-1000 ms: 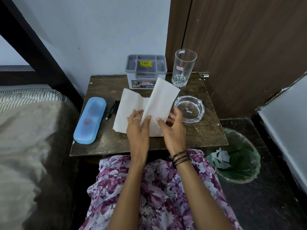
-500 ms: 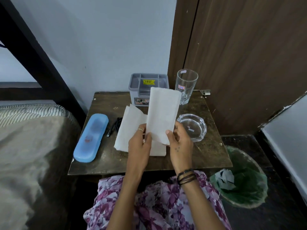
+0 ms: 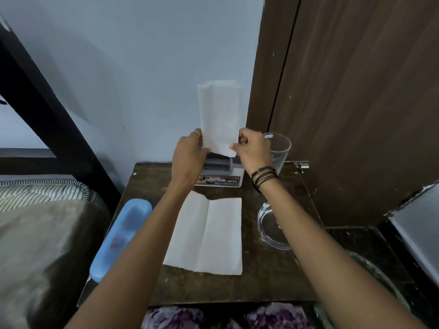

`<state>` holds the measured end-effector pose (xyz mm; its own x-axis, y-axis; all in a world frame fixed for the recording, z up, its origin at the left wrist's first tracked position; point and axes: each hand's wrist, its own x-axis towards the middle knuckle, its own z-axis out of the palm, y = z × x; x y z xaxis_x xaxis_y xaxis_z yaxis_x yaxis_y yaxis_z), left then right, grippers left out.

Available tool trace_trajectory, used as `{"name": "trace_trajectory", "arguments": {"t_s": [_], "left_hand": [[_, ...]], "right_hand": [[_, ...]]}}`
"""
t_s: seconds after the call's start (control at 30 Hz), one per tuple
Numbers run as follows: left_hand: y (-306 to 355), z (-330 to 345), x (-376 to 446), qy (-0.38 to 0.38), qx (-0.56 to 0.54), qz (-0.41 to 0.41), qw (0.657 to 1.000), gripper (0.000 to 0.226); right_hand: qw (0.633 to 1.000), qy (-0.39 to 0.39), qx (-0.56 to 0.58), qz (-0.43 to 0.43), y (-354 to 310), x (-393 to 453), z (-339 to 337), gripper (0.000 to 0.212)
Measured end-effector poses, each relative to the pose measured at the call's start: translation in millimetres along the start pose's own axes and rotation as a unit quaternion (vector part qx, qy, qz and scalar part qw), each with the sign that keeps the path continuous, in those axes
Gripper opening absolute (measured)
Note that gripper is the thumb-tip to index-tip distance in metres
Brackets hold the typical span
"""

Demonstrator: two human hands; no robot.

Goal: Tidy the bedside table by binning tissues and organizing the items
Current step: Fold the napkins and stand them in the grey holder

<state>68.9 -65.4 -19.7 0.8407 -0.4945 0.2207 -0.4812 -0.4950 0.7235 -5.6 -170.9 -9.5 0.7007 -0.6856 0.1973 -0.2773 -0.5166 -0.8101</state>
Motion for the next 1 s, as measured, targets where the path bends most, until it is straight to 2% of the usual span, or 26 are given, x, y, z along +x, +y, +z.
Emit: {"name": "trace_trajectory", "arguments": {"t_s": [0.13,0.23,0.33,0.43,0.5,0.67,0.8,0.93,1.0], "left_hand": [[-10.9,12.0,16.0,-0.006,0.067,-0.016,0.998,0.016],[-15.5,19.0,20.0,-0.016,0.133,-0.007,0.991,0.011],[-18.4,25.9,21.1,0.009,0.189,0.019,0.982,0.015],[-23.0,31.9,19.1,0.058,0.199,0.022,0.978,0.026],[-23.8,34.3,17.3,0.064,0.2,0.005,0.978,0.029],[-17.6,32.0,23.7,0.022,0.243,-0.026,0.969,0.022],[-17.4,27.1,30.9,-0.033,0.299,-0.008,0.954,0.021],[-18.9,12.7,38.0,-0.122,0.181,-0.028,0.976,0.031],[-17.7,5.0,41.9,-0.128,0.122,-0.029,0.984,0.029]], "right_hand": [[0.998,-0.006,-0.068,-0.006,10.3,15.2,9.3,0.007],[0.995,-0.002,-0.1,-0.007,16.1,20.2,20.6,0.014],[0.99,0.004,-0.138,-0.022,17.3,23.4,28.7,0.019],[0.981,-0.003,-0.189,-0.034,15.9,25.1,30.5,0.03],[0.975,-0.01,-0.219,-0.041,15.4,25.4,31.4,0.038],[0.961,-0.042,-0.265,-0.061,11.8,30.6,32.2,0.044],[0.959,-0.072,-0.266,-0.063,10.1,31.1,30.7,0.045],[0.974,-0.101,-0.201,-0.024,8.6,33.1,26.9,0.049],[0.987,-0.102,-0.127,0.014,10.3,35.3,23.9,0.051]]}}
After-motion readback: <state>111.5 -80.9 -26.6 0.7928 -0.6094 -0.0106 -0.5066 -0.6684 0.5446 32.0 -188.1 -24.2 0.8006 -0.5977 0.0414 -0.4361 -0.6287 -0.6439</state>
